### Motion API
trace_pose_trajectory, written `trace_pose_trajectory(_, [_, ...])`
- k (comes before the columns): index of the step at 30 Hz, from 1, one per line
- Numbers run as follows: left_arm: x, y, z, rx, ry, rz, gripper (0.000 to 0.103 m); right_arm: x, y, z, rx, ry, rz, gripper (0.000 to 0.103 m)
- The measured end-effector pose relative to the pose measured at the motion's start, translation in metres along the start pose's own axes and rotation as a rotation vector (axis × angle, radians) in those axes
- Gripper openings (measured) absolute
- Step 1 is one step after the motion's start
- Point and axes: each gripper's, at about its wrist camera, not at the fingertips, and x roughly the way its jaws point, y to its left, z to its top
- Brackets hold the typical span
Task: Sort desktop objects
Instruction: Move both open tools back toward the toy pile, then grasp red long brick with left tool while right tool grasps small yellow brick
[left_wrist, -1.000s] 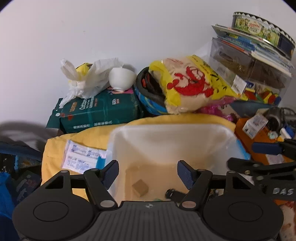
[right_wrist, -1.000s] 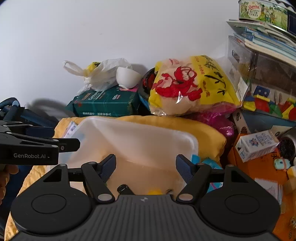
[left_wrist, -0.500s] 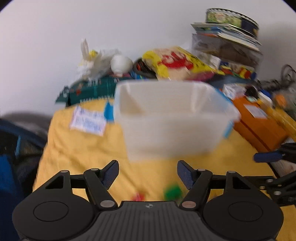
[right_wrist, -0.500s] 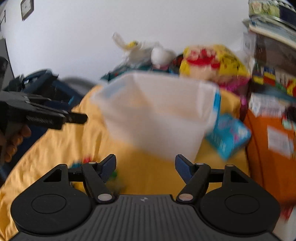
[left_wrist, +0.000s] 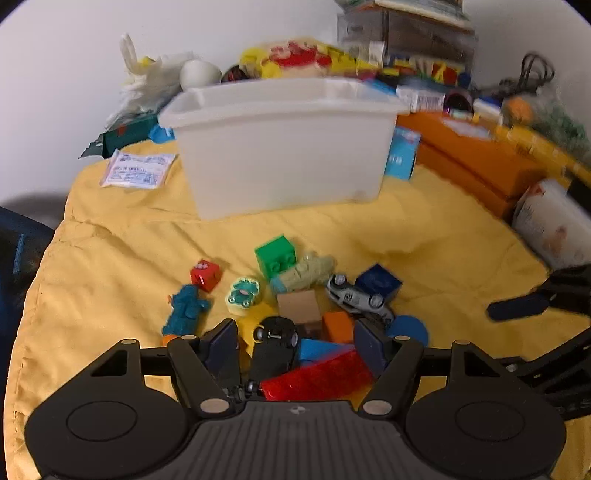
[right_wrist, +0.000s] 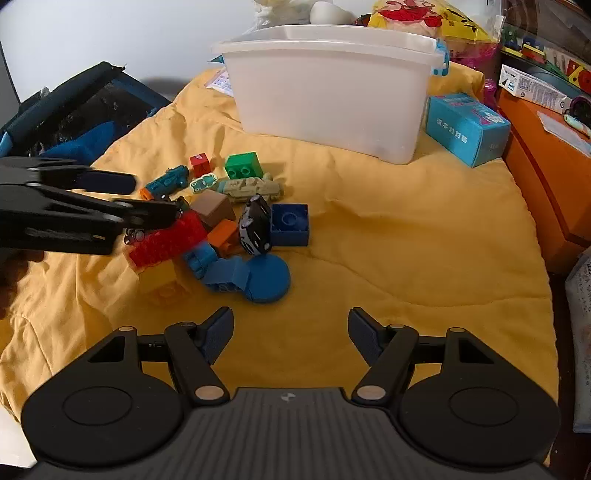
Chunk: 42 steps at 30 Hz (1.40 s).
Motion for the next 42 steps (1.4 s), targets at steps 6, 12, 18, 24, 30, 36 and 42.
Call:
trace_pose_trajectory(6, [0.003, 0.026, -0.034, -0.054, 0.119, 0.058, 0.072, -0.004, 0.0, -0.004, -0.014, -0.018, -0.014, 0.072])
trace_pose_trajectory(12, [-0.029, 0.051, -0.059, -0.116, 0.083, 0.093, 0.07, -0.001, 0.003, -0.008, -0.009, -0.017, -0.007, 0.072])
trace_pose_trajectory(18, [-0.055, 0.033, -0.061, -0.076, -0.023, 0.003, 0.07, -0.001, 0.021, -0.011, -0.056, -0.036, 0.057, 0.07])
trace_pose_trajectory(24, [-0.052, 0.011, -0.076, 0.043, -0.007, -0.049, 0.068, -0.002, 0.056, -0.027, -0.174, -0.048, 0.207, 0.061])
trace_pose_trajectory(30, [-0.056, 0.016, -0.083, 0.05, -0.002, -0.061, 0.068, 0.001, 0.082, -0.039, -0.319, -0.07, 0.24, 0.058])
trace_pose_trajectory(36, [-0.055, 0.024, -0.081, 0.028, -0.004, -0.039, 0.068, -0.003, 0.101, -0.042, -0.471, -0.088, 0.249, 0.057])
trace_pose_trajectory(42, [-0.054, 0.027, -0.082, 0.035, 0.008, -0.06, 0.068, 0.004, 0.1, -0.044, -0.451, -0.072, 0.254, 0.048])
